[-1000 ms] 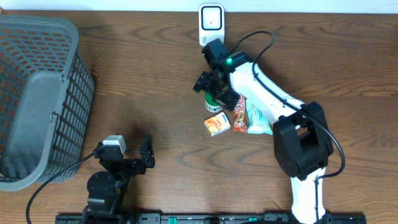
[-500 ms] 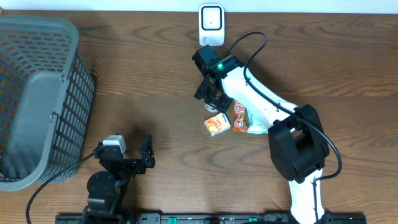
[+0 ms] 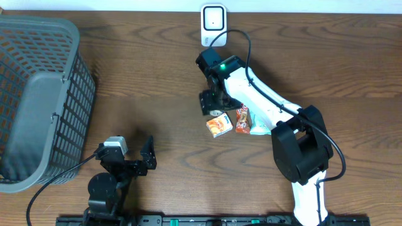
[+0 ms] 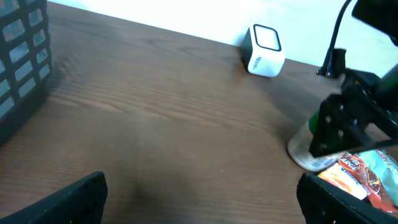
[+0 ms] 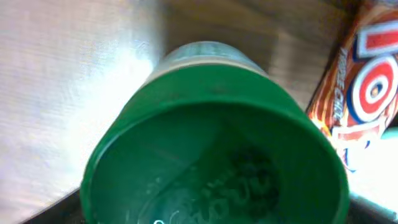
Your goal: Scan the item barcode
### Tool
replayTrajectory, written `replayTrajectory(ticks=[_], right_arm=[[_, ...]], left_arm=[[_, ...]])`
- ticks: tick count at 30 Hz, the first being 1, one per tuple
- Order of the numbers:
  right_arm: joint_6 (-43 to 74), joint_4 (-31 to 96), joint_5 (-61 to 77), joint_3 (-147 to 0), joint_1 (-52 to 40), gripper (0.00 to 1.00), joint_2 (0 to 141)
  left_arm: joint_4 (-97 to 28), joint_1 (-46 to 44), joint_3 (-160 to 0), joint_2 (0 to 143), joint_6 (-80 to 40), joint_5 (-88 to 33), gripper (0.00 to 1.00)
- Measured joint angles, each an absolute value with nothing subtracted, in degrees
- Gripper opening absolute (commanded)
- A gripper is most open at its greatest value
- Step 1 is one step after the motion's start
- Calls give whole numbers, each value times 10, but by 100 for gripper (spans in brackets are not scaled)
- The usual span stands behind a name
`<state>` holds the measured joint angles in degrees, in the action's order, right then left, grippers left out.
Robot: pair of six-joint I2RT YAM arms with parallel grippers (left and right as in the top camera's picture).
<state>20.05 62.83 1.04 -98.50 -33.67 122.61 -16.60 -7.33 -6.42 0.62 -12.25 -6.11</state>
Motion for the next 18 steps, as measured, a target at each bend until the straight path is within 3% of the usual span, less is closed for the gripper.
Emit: replayTrajectory(ticks=[6, 11, 18], right_arm=[[159, 684, 10, -1018, -337, 99, 1226], [227, 741, 8, -1127, -336, 99, 1225], [299, 718, 1, -1143, -336, 99, 1224]], left_arm=[[-166, -73, -64, 6, -122, -61, 98], [-166, -73, -64, 6, -123, -61, 98], [-166, -73, -64, 6, -123, -61, 98]])
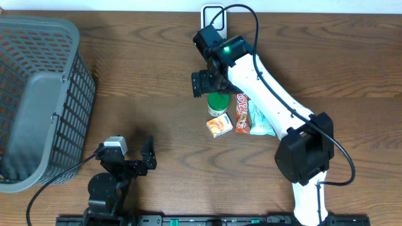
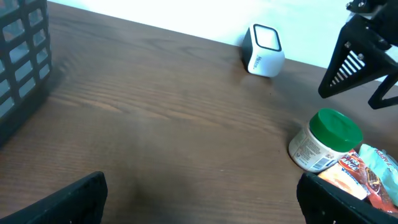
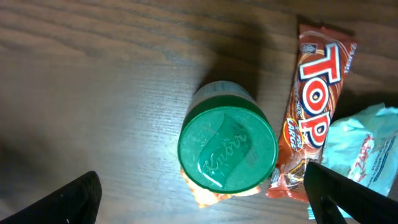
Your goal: Scan the item barcode
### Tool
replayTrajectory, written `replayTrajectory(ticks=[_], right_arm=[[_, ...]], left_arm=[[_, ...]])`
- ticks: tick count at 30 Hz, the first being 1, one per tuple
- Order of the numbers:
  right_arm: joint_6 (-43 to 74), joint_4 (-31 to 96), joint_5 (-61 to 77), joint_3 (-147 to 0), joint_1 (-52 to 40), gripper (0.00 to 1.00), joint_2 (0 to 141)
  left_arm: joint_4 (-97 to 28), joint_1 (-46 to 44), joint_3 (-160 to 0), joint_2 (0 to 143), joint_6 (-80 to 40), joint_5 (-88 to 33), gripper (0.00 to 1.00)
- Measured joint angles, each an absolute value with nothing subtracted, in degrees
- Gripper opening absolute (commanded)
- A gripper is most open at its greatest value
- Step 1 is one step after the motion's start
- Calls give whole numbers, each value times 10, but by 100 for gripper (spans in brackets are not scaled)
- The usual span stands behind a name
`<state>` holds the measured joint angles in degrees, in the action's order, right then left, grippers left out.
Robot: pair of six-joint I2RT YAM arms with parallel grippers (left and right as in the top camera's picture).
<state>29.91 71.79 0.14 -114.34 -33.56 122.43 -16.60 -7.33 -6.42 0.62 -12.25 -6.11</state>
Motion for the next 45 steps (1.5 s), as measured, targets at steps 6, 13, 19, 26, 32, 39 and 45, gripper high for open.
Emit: replayTrajectory(ticks=[6, 13, 19, 26, 32, 39, 45], right_arm=[[333, 729, -10, -1143, -333, 99, 1238], [361, 729, -3, -1142, -333, 97, 1292], [369, 729, 13, -1138, -333, 90, 1335], [371, 719, 17, -1138, -333, 82, 1348], [371, 698, 15, -1138, -333, 80, 1348], [371, 696, 15, -1138, -333, 80, 1348], [355, 700, 15, -1138, -333, 83, 1348]], left_arm=[[-166, -73, -64, 6, -123, -61, 98], [-166, -73, -64, 6, -122, -61, 98], [-166, -73, -64, 6, -123, -61, 98], [-166, -73, -64, 6, -123, -61, 98], [-166, -73, -64, 6, -123, -61, 98], [-166, -73, -64, 6, -122, -61, 98], [-166, -73, -64, 6, -123, -61, 98]])
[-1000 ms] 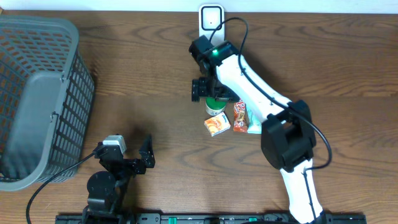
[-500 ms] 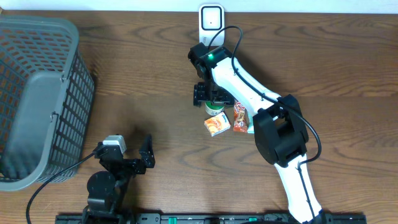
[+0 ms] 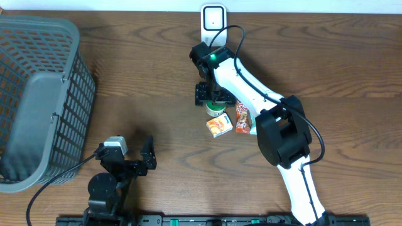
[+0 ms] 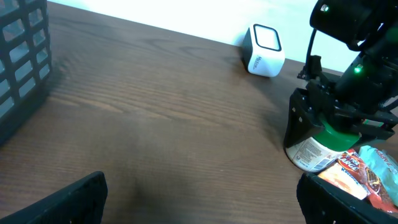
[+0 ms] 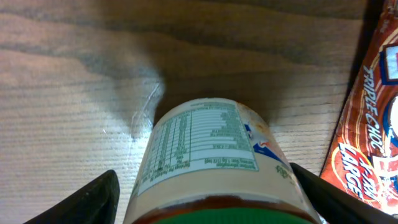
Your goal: Scan the item barcode
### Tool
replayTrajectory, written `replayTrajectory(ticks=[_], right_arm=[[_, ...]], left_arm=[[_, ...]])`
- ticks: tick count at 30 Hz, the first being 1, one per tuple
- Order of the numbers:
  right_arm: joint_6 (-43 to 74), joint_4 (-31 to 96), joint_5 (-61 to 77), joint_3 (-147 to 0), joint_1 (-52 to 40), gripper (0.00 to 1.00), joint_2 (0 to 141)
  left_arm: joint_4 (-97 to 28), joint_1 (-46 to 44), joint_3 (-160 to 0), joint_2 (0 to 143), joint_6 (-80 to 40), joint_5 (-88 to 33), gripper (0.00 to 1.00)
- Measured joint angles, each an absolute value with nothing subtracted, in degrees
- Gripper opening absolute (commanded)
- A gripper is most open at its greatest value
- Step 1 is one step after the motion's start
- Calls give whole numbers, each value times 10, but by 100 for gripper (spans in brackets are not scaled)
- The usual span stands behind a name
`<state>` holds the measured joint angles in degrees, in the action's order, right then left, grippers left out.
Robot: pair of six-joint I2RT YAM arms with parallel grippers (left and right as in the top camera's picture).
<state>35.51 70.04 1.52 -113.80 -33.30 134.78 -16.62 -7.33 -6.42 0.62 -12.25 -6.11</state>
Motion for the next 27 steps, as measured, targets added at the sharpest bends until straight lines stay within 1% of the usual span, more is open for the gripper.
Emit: replayTrajectory(ticks=[4, 10, 14, 17, 19, 22, 24, 27], right_arm=[[320, 715, 15, -1138, -333, 85, 1348], [278, 735, 15, -1138, -328, 83, 1348], [269, 719, 15, -1137, -325, 82, 1348], [265, 699, 15, -1132, -325, 80, 1348], [264, 694, 15, -1124, -325, 76, 1348], [263, 689, 17, -1110, -325, 75, 1348], [263, 680, 15, -1107, -325, 71, 1347], [261, 678, 17, -1104, -325, 68, 1345]], left_arm=[[-166, -73, -64, 6, -123, -61, 98], [-166, -73, -64, 6, -122, -61, 98], [-166, -73, -64, 6, -123, -61, 98], [-166, -73, -64, 6, -122, -61, 98], [-166, -73, -64, 6, -122, -61, 98], [-166, -73, -64, 6, -123, -61, 98], [-166, -73, -64, 6, -122, -61, 98], [-166, -73, -64, 6, -123, -61, 98]])
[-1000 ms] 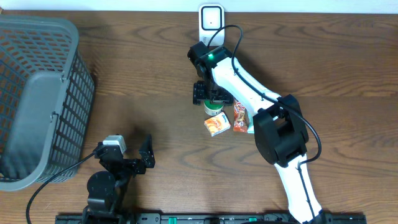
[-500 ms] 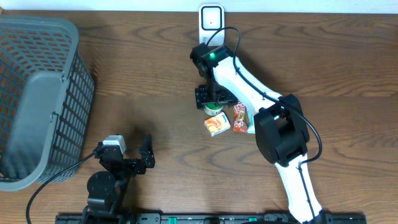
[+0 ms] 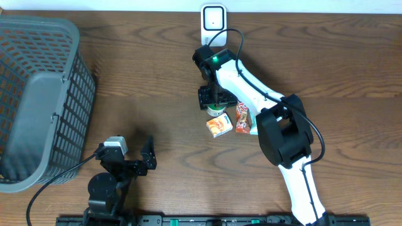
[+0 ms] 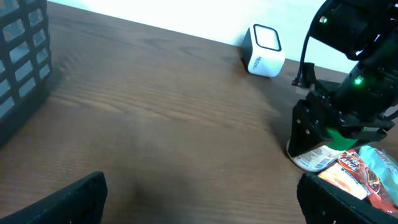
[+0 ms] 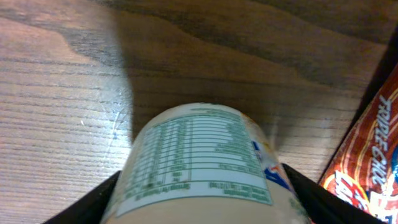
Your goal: Scan the item barcode
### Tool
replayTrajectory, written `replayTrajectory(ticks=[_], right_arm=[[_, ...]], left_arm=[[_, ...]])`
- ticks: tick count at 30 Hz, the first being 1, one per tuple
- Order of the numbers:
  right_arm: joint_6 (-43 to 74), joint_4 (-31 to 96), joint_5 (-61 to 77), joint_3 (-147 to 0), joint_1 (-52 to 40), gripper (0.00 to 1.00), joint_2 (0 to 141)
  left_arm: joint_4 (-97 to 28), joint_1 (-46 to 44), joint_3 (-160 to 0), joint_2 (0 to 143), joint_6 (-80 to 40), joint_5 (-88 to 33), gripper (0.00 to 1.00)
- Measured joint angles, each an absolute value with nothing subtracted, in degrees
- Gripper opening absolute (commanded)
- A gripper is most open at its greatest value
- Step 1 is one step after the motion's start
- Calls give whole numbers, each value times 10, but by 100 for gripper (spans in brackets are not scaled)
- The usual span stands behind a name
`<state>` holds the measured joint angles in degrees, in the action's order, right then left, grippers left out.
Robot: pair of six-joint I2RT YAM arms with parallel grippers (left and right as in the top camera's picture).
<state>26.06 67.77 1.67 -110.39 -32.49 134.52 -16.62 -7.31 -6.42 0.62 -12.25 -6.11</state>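
A cream jar (image 3: pixel 215 110) with a green lid and a printed label stands on the table beside a heap of snacks. My right gripper (image 3: pixel 217 98) is down over it, a finger tight against each side of the jar (image 5: pixel 199 158): shut on it. The left wrist view shows the jar's base (image 4: pixel 316 157) resting on the wood under the black fingers. A white barcode scanner (image 3: pixel 213 17) stands at the far edge of the table, behind the jar. My left gripper (image 3: pixel 146 156) hangs open and empty near the front left, far from both.
Right by the jar lie an orange box (image 3: pixel 219 125), a brown Top bar (image 3: pixel 242 118) and a teal packet (image 3: pixel 258 129). A grey wire basket (image 3: pixel 38 94) fills the left side. The scanner's cable loops over my right arm.
My right gripper has sunk a little lower over the jar and its fingers have drawn in against the jar's sides. The jar stands in the same spot. The left arm is unchanged.
My right gripper was first right down over the jar's green lid. Then it stood raised and open behind the jar, lid in full view. Later it had come down astride the jar's side, and now it is shut on it.
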Motion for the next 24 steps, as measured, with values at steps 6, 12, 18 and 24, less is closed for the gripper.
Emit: replayTrajectory(ticks=[6, 12, 18, 24], right_arm=[[260, 678, 17, -1102, -325, 63, 1344], [259, 679, 17, -1102, -325, 63, 1344], [259, 688, 18, -1102, -325, 57, 1344], [258, 696, 27, -1102, -321, 58, 1343]], left_arm=[[-166, -73, -64, 6, -123, -61, 98], [-166, -73, -64, 6, -123, -61, 98], [-166, -73, -64, 6, -123, -61, 98], [-166, -73, -64, 6, -122, -61, 98]])
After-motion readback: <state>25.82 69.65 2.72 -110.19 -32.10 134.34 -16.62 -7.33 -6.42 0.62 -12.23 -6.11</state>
